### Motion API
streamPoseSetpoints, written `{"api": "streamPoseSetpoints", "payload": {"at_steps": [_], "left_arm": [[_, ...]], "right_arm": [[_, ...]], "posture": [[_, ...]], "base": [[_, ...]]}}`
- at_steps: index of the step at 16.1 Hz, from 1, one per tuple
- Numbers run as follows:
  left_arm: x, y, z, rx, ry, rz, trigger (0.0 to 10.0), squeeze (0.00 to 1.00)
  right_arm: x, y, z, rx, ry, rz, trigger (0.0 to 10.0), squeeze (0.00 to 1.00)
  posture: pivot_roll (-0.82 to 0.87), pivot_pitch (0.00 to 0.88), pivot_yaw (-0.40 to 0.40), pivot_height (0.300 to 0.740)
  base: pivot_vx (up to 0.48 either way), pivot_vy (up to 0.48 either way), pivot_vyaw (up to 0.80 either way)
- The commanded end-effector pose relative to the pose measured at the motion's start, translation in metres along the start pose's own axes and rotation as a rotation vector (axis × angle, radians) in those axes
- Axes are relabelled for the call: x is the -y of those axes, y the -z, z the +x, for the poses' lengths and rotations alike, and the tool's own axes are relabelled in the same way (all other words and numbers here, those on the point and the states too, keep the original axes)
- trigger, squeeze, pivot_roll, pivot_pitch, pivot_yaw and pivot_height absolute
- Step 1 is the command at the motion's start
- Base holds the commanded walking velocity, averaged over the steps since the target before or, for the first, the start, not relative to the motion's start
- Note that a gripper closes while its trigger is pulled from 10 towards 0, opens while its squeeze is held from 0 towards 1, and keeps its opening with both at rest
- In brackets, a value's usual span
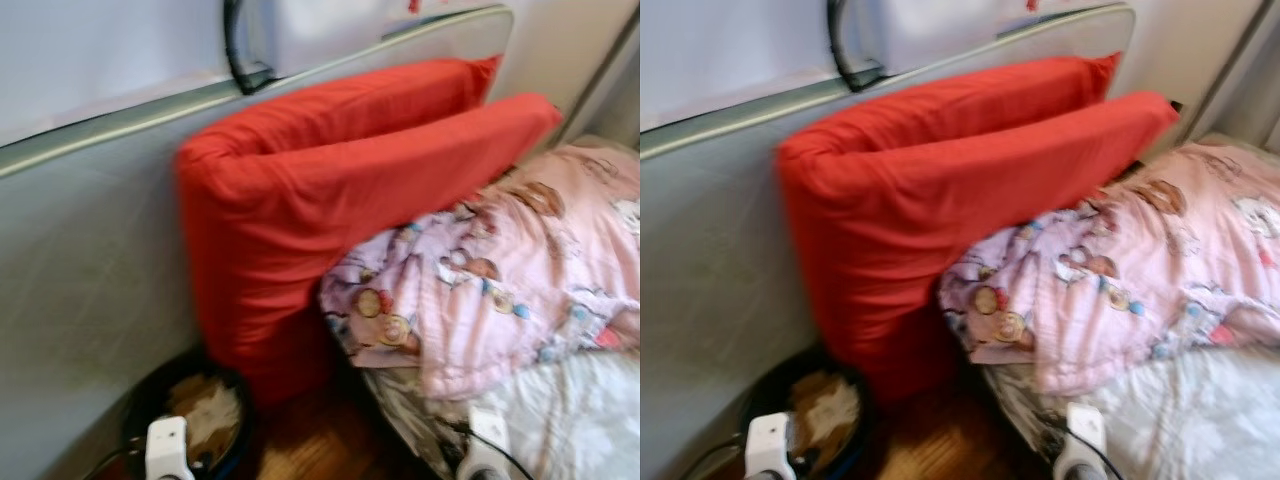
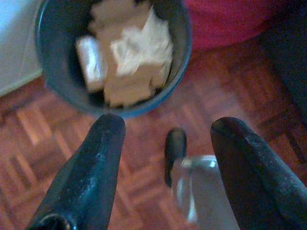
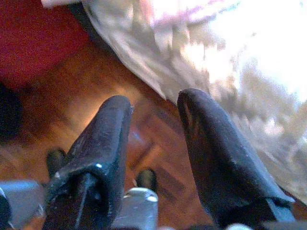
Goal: Clean up the room
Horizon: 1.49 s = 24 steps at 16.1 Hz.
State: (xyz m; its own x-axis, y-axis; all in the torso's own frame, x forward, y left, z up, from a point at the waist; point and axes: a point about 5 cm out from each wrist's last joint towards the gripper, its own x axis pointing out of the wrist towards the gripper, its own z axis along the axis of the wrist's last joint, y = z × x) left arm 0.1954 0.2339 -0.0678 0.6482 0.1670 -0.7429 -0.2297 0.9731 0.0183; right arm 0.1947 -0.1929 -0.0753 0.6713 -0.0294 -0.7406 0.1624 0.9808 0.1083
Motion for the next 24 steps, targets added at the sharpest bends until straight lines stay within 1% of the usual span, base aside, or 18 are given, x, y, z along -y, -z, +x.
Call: {"api": "streamPoseSetpoints", "payload": {"at_steps": [1,5,8,10,13,14,15,16,17,18,19,20,21,22,24], "left_arm": [[0.006,0.005,0.000,-0.019,0.010,-0.019,10.0,0.00],[0.005,0.005,-0.001,-0.016,0.010,-0.022,10.0,0.00],[0.005,0.005,-0.001,-0.013,0.014,-0.017,10.0,0.00],[0.004,0.004,-0.001,0.008,0.018,-0.012,10.0,0.00],[0.004,0.000,-0.002,0.061,0.017,-0.026,10.0,0.00],[0.005,-0.003,-0.002,0.110,0.019,-0.044,10.0,0.00],[0.004,-0.004,-0.003,0.127,0.019,-0.050,10.0,0.00],[0.004,-0.007,-0.004,0.166,0.018,-0.056,10.0,0.00],[0.004,-0.019,-0.007,0.307,0.045,-0.055,10.0,0.00],[0.004,-0.040,-0.020,0.536,0.074,-0.037,10.0,0.00],[0.006,-0.050,-0.026,0.613,0.083,-0.023,10.0,0.00],[0.010,-0.059,-0.033,0.672,0.089,-0.004,10.0,0.00],[0.015,-0.069,-0.044,0.738,0.098,0.006,10.0,0.00],[0.016,-0.072,-0.048,0.759,0.104,0.016,10.0,0.00],[0.018,-0.076,-0.055,0.792,0.115,0.024,10.0,0.00]], "right_arm": [[0.011,0.007,-0.004,-0.022,0.030,0.001,10.0,0.00],[0.007,0.001,-0.001,-0.003,0.015,-0.008,10.0,0.00],[0.004,-0.003,0.000,0.016,0.005,-0.006,10.0,0.00],[0.001,-0.007,0.001,0.040,-0.011,-0.013,10.0,0.00],[-0.006,-0.024,0.003,0.112,-0.055,-0.041,10.0,0.00],[-0.010,-0.037,0.004,0.177,-0.082,-0.053,10.0,0.00],[-0.012,-0.042,0.005,0.204,-0.092,-0.061,10.0,0.00],[-0.014,-0.053,0.005,0.260,-0.105,-0.057,10.0,0.00],[-0.020,-0.073,0.003,0.365,-0.145,-0.069,10.0,0.00],[-0.026,-0.083,0.001,0.433,-0.180,-0.080,10.0,0.00],[-0.029,-0.089,-0.001,0.475,-0.196,-0.083,10.0,0.00],[-0.032,-0.093,-0.003,0.509,-0.202,-0.074,10.0,0.00],[-0.035,-0.097,-0.005,0.541,-0.203,-0.062,10.0,0.00],[-0.036,-0.098,-0.007,0.560,-0.204,-0.069,10.0,0.00],[-0.035,-0.096,-0.009,0.577,-0.192,-0.048,10.0,0.00]], "posture": [[0.05,0.069,-0.049,0.740],[0.06,0.075,-0.051,0.740],[0.06,0.078,-0.048,0.740],[0.05,0.077,-0.048,0.740],[0.06,0.076,-0.052,0.740],[0.06,0.076,-0.052,0.740],[0.06,0.075,-0.053,0.740],[0.06,0.075,-0.053,0.740],[0.05,0.075,-0.052,0.740],[0.05,0.078,-0.052,0.740],[0.05,0.079,-0.052,0.740],[0.05,0.085,-0.053,0.740],[0.05,0.090,-0.054,0.740],[0.05,0.091,-0.054,0.740],[0.06,0.092,-0.053,0.740]], "base": [[0.270,0.000,0.00],[0.271,0.000,0.00],[0.000,0.000,0.00],[0.000,0.000,0.00],[0.000,0.000,0.00],[0.000,0.000,0.00],[0.000,0.000,0.00],[0.000,0.000,0.00],[0.000,0.000,0.00],[0.000,0.000,0.00],[0.000,0.000,0.00],[0.000,0.000,0.00],[0.000,0.000,0.00],[0.000,0.000,0.00],[0.000,0.000,0.00]]}}
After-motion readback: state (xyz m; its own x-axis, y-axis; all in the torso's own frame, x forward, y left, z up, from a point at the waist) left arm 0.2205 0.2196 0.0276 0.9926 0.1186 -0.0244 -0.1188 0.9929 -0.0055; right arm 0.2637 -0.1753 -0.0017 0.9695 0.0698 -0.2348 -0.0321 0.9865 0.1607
